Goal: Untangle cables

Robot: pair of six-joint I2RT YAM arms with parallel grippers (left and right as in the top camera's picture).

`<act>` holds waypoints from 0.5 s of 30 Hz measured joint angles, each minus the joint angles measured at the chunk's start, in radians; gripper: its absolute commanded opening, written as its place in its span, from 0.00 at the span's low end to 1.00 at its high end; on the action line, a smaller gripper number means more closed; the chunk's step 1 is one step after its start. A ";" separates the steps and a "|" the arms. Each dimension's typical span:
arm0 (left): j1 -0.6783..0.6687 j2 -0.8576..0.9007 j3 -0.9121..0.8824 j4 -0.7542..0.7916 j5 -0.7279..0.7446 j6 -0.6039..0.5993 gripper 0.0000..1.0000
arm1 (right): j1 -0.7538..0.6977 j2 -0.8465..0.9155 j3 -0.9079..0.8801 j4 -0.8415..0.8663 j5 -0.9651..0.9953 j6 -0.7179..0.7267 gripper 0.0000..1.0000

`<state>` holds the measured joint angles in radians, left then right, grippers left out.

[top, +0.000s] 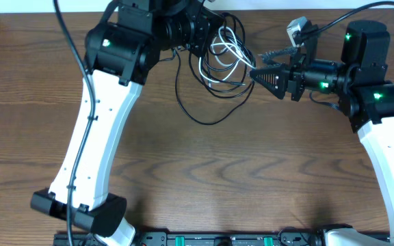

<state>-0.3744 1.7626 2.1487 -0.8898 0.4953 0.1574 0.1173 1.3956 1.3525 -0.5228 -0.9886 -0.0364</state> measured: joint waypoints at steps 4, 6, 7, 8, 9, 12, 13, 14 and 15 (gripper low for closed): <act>0.000 0.017 0.000 0.000 0.000 0.000 0.08 | 0.000 -0.019 0.000 0.017 -0.023 -0.005 0.68; 0.000 0.018 0.000 0.002 0.000 0.000 0.08 | 0.000 -0.032 0.000 0.021 -0.030 -0.005 0.68; 0.000 0.018 0.000 0.004 0.000 0.000 0.08 | 0.000 -0.038 0.000 0.022 -0.034 -0.005 0.68; 0.000 0.018 0.000 0.005 0.000 0.000 0.08 | 0.000 -0.042 0.000 0.023 -0.035 -0.005 0.68; -0.001 0.018 0.000 0.004 0.000 0.000 0.08 | 0.000 -0.043 0.000 0.023 -0.036 -0.005 0.68; -0.002 0.018 0.000 0.005 0.001 0.000 0.08 | 0.000 -0.044 0.000 0.023 -0.036 -0.005 0.68; -0.003 0.018 0.000 0.005 0.001 0.000 0.08 | 0.000 -0.044 0.000 0.023 -0.036 -0.008 0.68; -0.004 0.018 0.000 0.004 0.001 0.000 0.08 | 0.000 -0.044 0.000 0.024 -0.036 -0.009 0.68; -0.006 0.018 0.000 0.004 0.002 0.000 0.08 | 0.002 -0.044 0.000 0.024 -0.034 -0.011 0.68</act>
<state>-0.3801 1.7802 2.1487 -0.8856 0.4976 0.1577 0.1196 1.3518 1.3525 -0.4992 -1.0222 -0.0475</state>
